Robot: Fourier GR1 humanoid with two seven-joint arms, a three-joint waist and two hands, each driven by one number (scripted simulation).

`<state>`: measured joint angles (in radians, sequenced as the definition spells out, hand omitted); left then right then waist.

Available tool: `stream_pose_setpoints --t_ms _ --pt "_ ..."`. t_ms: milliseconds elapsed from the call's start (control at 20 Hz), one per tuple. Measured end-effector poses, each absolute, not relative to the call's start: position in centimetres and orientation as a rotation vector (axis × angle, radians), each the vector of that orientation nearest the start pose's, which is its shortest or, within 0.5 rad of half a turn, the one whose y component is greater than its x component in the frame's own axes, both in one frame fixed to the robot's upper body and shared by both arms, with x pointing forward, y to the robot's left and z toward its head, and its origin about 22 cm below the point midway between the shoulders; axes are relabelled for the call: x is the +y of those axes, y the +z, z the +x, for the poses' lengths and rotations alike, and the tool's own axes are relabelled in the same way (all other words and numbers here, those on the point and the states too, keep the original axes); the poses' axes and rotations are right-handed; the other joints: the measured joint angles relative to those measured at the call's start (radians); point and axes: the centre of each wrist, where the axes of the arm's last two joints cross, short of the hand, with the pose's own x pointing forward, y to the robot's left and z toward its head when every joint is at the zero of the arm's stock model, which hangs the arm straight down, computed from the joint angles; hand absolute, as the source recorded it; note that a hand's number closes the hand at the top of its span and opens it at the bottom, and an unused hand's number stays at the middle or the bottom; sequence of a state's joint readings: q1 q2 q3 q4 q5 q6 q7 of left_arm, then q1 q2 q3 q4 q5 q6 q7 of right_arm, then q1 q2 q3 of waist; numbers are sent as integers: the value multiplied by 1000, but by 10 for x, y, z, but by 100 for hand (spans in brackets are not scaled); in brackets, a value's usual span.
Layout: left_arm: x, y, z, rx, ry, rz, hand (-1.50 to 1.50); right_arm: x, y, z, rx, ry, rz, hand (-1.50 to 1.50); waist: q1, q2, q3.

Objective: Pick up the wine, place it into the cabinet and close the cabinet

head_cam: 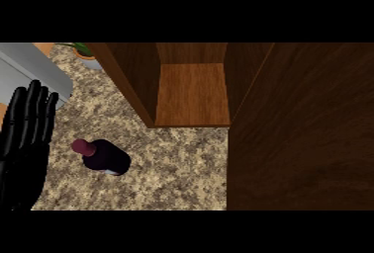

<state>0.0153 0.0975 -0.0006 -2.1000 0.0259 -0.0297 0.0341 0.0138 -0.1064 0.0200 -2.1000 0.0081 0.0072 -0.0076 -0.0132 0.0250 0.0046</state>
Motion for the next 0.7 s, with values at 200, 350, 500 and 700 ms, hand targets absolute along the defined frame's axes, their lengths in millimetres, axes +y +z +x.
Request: stream_pose_setpoints --t_ms 200,350,500,700 --pt "235 122 212 -2061 -98 93 -150 -239 123 199 -2082 106 -71 -150 6 -16 -3" --pt "231 125 209 -2056 -39 140 -150 -235 120 185 -2061 104 -16 -150 7 -23 -3" --pt "223 129 209 -1995 39 87 -150 -223 126 172 -2004 114 117 -150 6 -26 -4" --pt "210 141 200 -1955 90 47 -150 -214 145 149 -1967 118 192 -150 7 -27 -4"
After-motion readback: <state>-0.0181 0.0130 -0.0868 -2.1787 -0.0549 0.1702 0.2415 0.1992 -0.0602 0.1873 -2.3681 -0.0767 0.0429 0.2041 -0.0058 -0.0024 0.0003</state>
